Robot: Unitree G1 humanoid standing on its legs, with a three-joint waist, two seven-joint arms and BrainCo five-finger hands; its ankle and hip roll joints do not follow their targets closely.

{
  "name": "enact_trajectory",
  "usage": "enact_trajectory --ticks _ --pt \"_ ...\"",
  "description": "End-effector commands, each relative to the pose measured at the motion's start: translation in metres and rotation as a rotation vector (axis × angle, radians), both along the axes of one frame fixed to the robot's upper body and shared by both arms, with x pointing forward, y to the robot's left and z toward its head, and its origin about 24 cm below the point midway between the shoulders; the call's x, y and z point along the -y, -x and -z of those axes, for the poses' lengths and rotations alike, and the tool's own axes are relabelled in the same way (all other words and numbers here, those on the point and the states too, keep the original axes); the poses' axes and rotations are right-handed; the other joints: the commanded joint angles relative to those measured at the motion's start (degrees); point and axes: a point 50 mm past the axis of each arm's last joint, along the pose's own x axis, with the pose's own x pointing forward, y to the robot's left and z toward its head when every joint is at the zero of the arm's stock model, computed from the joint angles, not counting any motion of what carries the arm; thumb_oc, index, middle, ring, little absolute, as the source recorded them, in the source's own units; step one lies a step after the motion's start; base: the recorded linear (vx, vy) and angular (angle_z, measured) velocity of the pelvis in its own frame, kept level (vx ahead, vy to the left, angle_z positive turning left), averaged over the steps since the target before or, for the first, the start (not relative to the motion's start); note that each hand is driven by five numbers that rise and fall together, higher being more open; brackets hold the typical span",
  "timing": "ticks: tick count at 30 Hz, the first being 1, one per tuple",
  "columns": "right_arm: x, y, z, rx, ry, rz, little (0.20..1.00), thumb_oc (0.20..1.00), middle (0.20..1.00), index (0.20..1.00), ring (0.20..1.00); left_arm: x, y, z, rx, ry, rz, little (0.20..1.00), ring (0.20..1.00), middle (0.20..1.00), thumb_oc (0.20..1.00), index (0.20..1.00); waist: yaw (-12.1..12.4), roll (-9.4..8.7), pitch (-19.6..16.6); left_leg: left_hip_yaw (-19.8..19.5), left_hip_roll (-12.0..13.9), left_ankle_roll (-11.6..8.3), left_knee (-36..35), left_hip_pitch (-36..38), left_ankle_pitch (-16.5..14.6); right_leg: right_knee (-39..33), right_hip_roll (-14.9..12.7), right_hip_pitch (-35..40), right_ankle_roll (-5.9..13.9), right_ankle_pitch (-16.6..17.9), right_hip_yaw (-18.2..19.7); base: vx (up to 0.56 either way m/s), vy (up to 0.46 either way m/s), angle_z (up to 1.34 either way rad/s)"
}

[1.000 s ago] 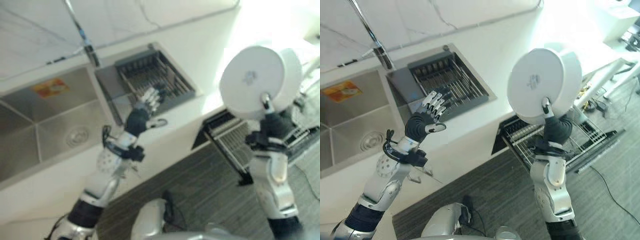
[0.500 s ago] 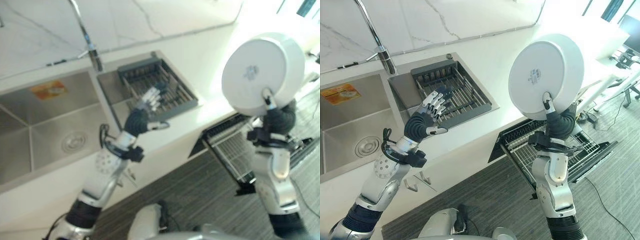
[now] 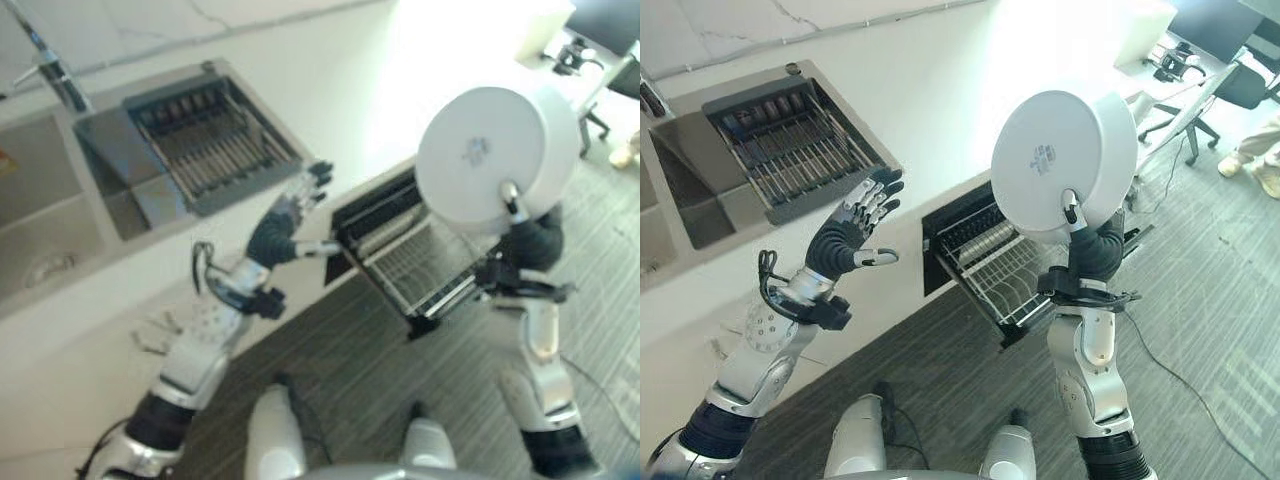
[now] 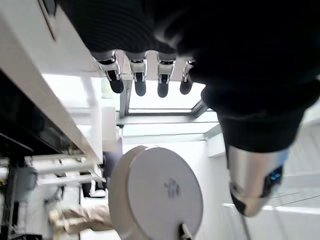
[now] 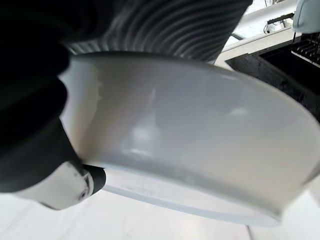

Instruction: Place the dishes in the dishwasher.

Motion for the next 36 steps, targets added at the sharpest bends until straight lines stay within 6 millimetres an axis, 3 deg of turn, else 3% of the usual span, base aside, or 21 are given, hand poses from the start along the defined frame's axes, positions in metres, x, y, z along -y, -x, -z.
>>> enact_trajectory --ticks 1,2,4,5,6,7,10,13,18,21,25,26,28,29,30,32,36 --pt "-0.005 0.009 -0.036 0.191 0.027 -0.044 0.2 0.2 0.2 0.2 0.2 0.007 0.01 -0.025 0.139 0.082 0.057 1.0 1.0 1.0 1.0 1.0 -1.2 0.67 -1.4 -2.8 3.3 -3.63 -5.5 7.3 0.5 -6.8 -3.7 5.5 1.23 1.2 -0.3 0.06 -0.46 0.61" --pt "-0.001 0.009 -0.027 0.138 0.051 -0.018 0.2 0.2 0.2 0.2 0.2 0.003 0.013 -0.018 0.121 0.075 0.058 1.0 1.0 1.0 1.0 1.0 -2.1 2.0 -0.6 1.1 4.0 -3.42 -5.5 8.1 1.7 -6.8 -2.1 7.3 -0.18 0.3 -2.9 0.03 -0.36 0.43" --pt "0.003 0.01 -0.024 0.132 0.062 -0.002 0.2 0.2 0.2 0.2 0.2 0.001 0.014 -0.017 0.11 0.09 0.073 1.0 1.0 1.0 1.0 1.0 -2.6 2.19 -0.5 3.8 3.9 -3.1 -5.5 8.6 1.8 -6.8 -2.3 8.0 -0.41 0.0 -4.4 0.0 -0.197 0.96" --pt "0.008 0.015 -0.021 0.133 0.095 0.021 0.2 0.2 0.2 0.2 0.2 -0.003 0.017 -0.014 0.09 0.116 0.092 1.0 1.0 1.0 1.0 1.0 -3.0 2.39 -0.7 6.9 1.4 -1.88 -5.5 9.3 1.0 -6.8 -3.0 8.9 -0.52 -0.4 -6.6 0.0 -0.106 1.23" --pt "0.009 0.016 -0.02 0.13 0.104 0.018 0.2 0.2 0.2 0.2 0.2 -0.004 0.019 -0.014 0.09 0.112 0.085 1.0 1.0 1.0 1.0 1.0 -2.9 2.3 -0.6 7.1 -1.1 -0.98 -5.5 9.8 0.0 -6.8 -3.4 9.5 -0.42 -0.6 -7.0 0.02 -0.08 0.97" --pt "0.009 0.016 -0.021 0.13 0.108 0.018 0.2 0.2 0.2 0.2 0.2 -0.004 0.02 -0.014 0.087 0.116 0.08 1.0 1.0 1.0 1.0 1.0 -2.7 2.29 -0.6 6.7 -3.2 -0.51 -5.5 10.0 -1.1 -6.8 -3.8 10.0 -0.13 -1.0 -7.1 0.03 0.029 0.78" --pt "-0.003 0.014 -0.02 0.133 0.085 0.008 0.2 0.2 0.2 0.2 0.2 0.002 0.018 -0.013 0.087 0.092 0.061 1.0 1.0 1.0 1.0 1.0 -1.2 3.05 -1.3 0.7 -6.1 0.29 -5.5 8.9 -2.8 -6.8 -3.2 9.5 0.29 -0.8 -5.3 0.07 0.105 0.1" --pt "-0.004 0.013 -0.014 0.112 0.036 0.021 0.2 0.2 0.2 0.2 0.2 0.005 0.014 -0.014 0.086 0.078 0.099 1.0 1.0 1.0 1.0 1.0 -1.2 3.04 -3.0 1.5 -6.4 0.43 -5.5 10.2 -4.0 -6.8 -4.8 10.5 1.15 -0.1 -7.5 0.12 0.105 -0.3" --pt "-0.001 0.011 -0.01 0.045 -0.002 0.05 0.2 0.2 0.2 0.2 0.2 0.009 0.011 -0.019 0.105 0.081 0.07 1.0 1.0 1.0 1.0 1.0 -0.7 1.71 -3.5 1.1 -9.3 2.07 -5.5 11.5 -5.8 -6.8 -7.6 11.3 3.13 1.0 -7.2 0.13 0.224 0.1" --pt "-0.002 0.008 -0.01 0.028 0.008 0.068 0.2 0.2 0.2 0.2 0.2 0.012 0.011 -0.02 0.118 0.084 0.069 1.0 1.0 1.0 1.0 1.0 0.0 0.88 -3.6 0.6 -10.8 3.13 -5.5 11.4 -6.5 -6.8 -8.3 11.4 3.33 1.5 -6.8 0.07 0.209 0.01" --pt "-0.001 0.007 -0.01 0.025 0.046 0.099 0.2 0.2 0.2 0.2 0.2 0.017 0.01 -0.02 0.125 0.055 0.08 1.0 1.0 1.0 1.0 1.0 0.7 -0.26 -3.6 -1.4 -12.8 5.0 -5.5 11.2 -7.3 -6.8 -6.8 14.0 2.92 3.3 -6.9 0.1 0.163 0.05" --pt "-0.004 0.008 -0.011 0.041 0.09 0.084 0.2 0.2 0.2 0.2 0.2 0.018 0.01 -0.019 0.132 0.042 0.085 1.0 1.0 1.0 1.0 1.0 0.3 -0.22 -3.1 -2.7 -13.3 5.79 -5.5 11.5 -7.4 -6.8 -5.1 15.0 2.66 7.2 -6.0 0.09 0.046 0.05" --pt "-0.007 0.01 -0.015 0.077 0.16 0.074 0.2 0.2 0.2 0.2 0.2 0.017 0.01 -0.02 0.15 0.021 0.087 1.0 1.0 1.0 1.0 1.0 -0.7 0.03 -1.9 -4.0 -13.3 5.86 -5.5 11.8 -7.3 -6.8 -3.9 12.6 1.68 8.5 -2.3 0.05 -0.073 0.06" --pt "-0.007 0.01 -0.016 0.084 0.193 0.067 0.2 0.2 0.2 0.2 0.2 0.016 0.009 -0.023 0.158 0.012 0.089 1.0 1.0 1.0 1.0 1.0 -0.9 -0.1 -1.6 -4.3 -13.3 5.39 -5.5 11.5 -7.1 -6.8 -4.5 11.1 1.34 6.4 -1.0 0.02 -0.266 0.13" --pt "-0.007 0.01 -0.016 0.095 0.21 0.058 0.2 0.2 0.2 0.2 0.2 0.015 0.007 -0.025 0.167 0.01 0.086 1.0 1.0 1.0 1.0 1.0 -1.2 -0.57 -1.4 -4.1 -13.1 4.65 -5.5 11.3 -7.2 -6.8 -6.2 8.1 1.69 6.1 0.6 0.02 -0.361 0.14" --pt "-0.009 0.006 -0.021 0.119 0.223 0.059 0.2 0.2 0.2 0.2 0.2 0.014 0.005 -0.027 0.185 0.011 0.067 1.0 1.0 1.0 1.0 1.0 -2.0 -0.74 -1.0 -4.2 -11.9 3.64 -5.5 11.8 -8.0 -6.8 -6.4 4.2 2.3 7.8 3.6 0.04 -0.401 0.06" --pt "-0.004 0.004 -0.025 0.116 0.258 0.077 0.2 0.2 0.2 0.2 0.2 0.013 0.008 -0.026 0.18 0.006 0.058 1.0 1.0 1.0 1.0 1.0 -1.4 -0.89 -1.7 -3.1 -8.2 2.1 -5.5 12.0 -7.0 -6.8 -6.0 4.9 2.86 4.6 0.9 0.03 -0.324 0.31"
